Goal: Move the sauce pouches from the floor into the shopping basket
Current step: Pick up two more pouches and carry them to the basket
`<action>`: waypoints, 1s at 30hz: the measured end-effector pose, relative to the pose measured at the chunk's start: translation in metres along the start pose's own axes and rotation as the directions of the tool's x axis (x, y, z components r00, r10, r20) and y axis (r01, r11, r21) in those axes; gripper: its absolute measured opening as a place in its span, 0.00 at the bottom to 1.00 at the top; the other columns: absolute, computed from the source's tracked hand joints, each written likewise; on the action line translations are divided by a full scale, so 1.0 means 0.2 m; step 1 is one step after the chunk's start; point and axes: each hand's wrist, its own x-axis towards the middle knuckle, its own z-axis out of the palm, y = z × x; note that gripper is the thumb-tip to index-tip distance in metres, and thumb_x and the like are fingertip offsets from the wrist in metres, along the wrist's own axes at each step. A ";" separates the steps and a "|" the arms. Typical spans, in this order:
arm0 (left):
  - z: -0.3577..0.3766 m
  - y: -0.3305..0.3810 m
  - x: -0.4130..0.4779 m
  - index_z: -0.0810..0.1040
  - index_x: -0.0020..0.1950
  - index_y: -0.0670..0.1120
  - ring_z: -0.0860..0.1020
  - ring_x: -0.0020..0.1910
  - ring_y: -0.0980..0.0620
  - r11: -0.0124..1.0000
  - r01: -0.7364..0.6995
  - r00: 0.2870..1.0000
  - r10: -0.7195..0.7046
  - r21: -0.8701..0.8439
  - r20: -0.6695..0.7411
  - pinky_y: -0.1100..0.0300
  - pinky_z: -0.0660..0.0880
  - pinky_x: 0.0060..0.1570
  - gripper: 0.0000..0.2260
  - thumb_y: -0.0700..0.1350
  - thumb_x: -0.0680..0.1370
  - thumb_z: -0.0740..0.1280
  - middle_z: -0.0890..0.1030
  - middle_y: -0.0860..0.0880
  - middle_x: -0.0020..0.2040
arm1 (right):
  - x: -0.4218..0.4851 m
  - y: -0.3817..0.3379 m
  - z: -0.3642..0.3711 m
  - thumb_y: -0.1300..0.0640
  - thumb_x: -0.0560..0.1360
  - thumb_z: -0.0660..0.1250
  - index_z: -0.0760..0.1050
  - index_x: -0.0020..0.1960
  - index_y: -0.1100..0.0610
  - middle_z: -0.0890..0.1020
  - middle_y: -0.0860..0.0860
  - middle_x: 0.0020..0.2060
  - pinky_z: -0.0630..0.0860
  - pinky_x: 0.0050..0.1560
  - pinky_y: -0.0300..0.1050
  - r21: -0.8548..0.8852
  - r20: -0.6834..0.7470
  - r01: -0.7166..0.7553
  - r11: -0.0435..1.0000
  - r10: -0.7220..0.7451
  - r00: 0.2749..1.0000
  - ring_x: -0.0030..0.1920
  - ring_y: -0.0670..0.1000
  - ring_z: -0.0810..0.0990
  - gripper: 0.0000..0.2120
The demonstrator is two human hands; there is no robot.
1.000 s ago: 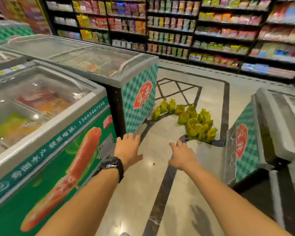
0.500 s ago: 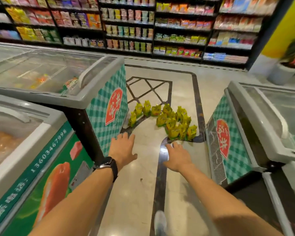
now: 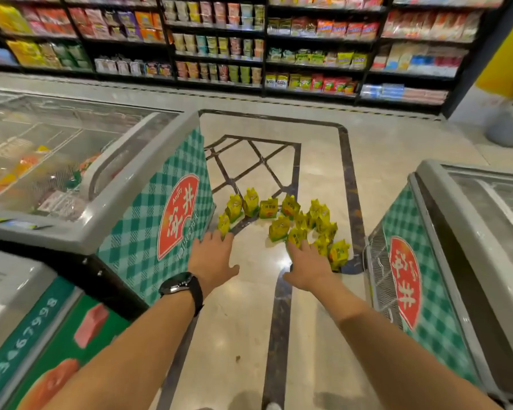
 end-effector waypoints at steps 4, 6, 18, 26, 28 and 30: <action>-0.01 -0.13 0.33 0.63 0.74 0.47 0.70 0.67 0.43 1.000 0.014 1.000 -0.013 -0.011 0.023 0.44 0.68 0.67 0.31 0.61 0.77 0.65 0.71 0.44 0.68 | 0.32 -0.02 -0.08 0.46 0.75 0.66 0.60 0.74 0.54 0.63 0.58 0.71 0.70 0.62 0.56 -0.003 0.018 -0.026 1.000 0.026 1.000 0.71 0.60 0.64 0.32; 0.00 -0.22 0.52 0.64 0.73 0.47 0.70 0.67 0.42 1.000 0.003 1.000 -0.003 0.005 0.025 0.44 0.69 0.66 0.30 0.62 0.77 0.65 0.71 0.44 0.68 | 0.50 -0.04 -0.12 0.46 0.74 0.67 0.61 0.73 0.54 0.64 0.58 0.72 0.71 0.62 0.56 0.004 0.019 -0.035 0.999 0.035 0.999 0.70 0.61 0.65 0.31; -0.05 -0.72 1.50 0.63 0.74 0.48 0.71 0.67 0.43 0.998 -0.064 0.992 0.064 -0.008 0.111 0.47 0.70 0.65 0.29 0.61 0.78 0.64 0.71 0.45 0.68 | 1.33 -0.17 -0.36 0.46 0.74 0.67 0.56 0.78 0.51 0.60 0.57 0.75 0.68 0.68 0.58 0.087 0.061 -0.202 0.976 0.197 0.979 0.75 0.60 0.60 0.36; -0.08 -0.74 2.01 0.65 0.73 0.48 0.71 0.67 0.43 0.997 -0.074 0.985 0.074 -0.005 0.156 0.48 0.69 0.65 0.27 0.62 0.79 0.61 0.71 0.44 0.68 | 1.85 -0.10 -0.41 0.46 0.74 0.67 0.58 0.76 0.53 0.61 0.57 0.74 0.71 0.63 0.55 0.083 0.124 -0.179 0.980 0.168 0.978 0.72 0.61 0.63 0.35; -0.06 -0.73 2.14 0.64 0.73 0.48 0.70 0.67 0.43 0.998 -0.058 0.983 0.054 0.016 0.178 0.48 0.69 0.65 0.27 0.61 0.79 0.62 0.71 0.44 0.69 | 2.03 -0.07 -0.42 0.45 0.74 0.67 0.57 0.76 0.53 0.61 0.57 0.73 0.71 0.63 0.56 0.069 0.141 -0.147 0.987 0.137 0.981 0.73 0.61 0.63 0.35; -0.02 -0.72 2.27 0.64 0.73 0.47 0.70 0.67 0.43 0.999 -0.027 0.979 0.022 0.023 0.202 0.48 0.68 0.65 0.28 0.61 0.79 0.62 0.70 0.44 0.69 | 2.20 -0.03 -0.42 0.45 0.73 0.67 0.58 0.75 0.53 0.62 0.57 0.72 0.72 0.62 0.56 0.060 0.162 -0.118 0.991 0.107 0.981 0.72 0.61 0.63 0.35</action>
